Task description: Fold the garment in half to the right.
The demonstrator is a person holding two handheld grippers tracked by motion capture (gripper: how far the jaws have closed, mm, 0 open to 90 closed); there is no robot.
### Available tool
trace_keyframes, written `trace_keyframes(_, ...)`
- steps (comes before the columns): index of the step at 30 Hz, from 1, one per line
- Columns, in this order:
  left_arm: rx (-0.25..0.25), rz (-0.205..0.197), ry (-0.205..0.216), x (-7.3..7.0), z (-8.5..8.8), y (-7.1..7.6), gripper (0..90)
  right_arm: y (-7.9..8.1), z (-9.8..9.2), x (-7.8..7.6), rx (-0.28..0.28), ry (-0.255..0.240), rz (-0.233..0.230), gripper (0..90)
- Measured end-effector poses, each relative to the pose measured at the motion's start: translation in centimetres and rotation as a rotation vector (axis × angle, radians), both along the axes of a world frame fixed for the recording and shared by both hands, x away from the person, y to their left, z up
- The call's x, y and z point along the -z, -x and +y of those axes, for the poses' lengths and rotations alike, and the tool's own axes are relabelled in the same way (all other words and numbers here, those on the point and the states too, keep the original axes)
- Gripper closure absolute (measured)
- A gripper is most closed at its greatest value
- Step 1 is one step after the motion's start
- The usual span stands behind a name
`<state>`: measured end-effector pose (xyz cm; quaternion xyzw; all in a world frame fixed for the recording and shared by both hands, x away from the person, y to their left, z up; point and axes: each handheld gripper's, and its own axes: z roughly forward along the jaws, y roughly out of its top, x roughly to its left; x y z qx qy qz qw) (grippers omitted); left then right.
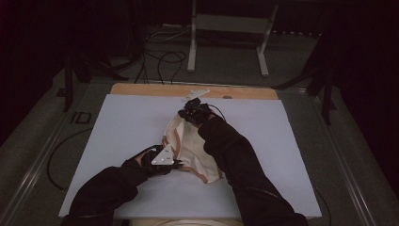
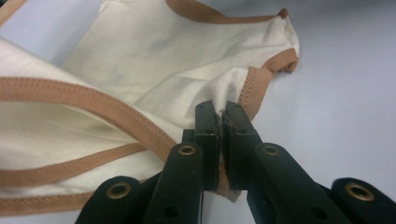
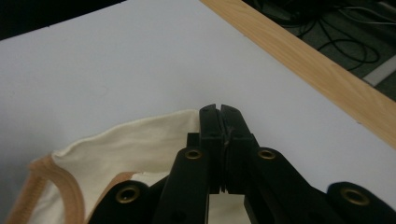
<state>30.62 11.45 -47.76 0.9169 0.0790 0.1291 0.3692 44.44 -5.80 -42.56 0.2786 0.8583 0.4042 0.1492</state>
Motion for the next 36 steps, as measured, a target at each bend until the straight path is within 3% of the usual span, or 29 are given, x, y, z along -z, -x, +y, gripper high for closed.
trace_keyframes(20,0.065,-0.029,-0.019,-1.3,-2.9,0.0,87.0,1.3,-5.7,-1.0,0.062,-0.045,-0.019,89.2)
trace_keyframes(36,0.127,-0.041,-0.071,-2.5,-4.6,0.0,86.9,2.6,-10.0,-0.5,0.111,-0.083,-0.013,89.2)
